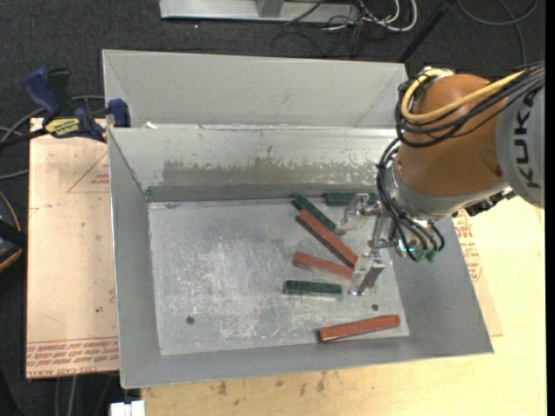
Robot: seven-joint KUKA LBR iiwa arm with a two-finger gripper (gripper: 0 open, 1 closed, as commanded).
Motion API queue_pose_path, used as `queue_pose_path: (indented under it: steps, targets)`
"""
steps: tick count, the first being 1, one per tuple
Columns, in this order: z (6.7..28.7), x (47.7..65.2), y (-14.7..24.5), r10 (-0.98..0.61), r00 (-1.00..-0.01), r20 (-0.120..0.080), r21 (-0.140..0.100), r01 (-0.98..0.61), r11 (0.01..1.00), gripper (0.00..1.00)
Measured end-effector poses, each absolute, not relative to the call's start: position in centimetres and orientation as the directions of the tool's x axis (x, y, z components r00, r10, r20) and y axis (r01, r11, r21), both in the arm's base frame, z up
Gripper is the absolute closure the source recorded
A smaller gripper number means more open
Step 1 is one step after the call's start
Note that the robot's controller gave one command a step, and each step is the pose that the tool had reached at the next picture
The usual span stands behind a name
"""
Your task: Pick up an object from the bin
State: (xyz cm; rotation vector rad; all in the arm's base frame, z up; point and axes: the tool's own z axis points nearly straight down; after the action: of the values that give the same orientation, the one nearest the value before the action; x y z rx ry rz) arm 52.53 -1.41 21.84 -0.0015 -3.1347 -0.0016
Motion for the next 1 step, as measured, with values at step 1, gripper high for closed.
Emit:
queue_pose_path:
  steps: [1]
  targets:
    - [22.2,52.68,-1.42,0.001,-1.0,-0.001,0.001,0.001,1.0,0.0]
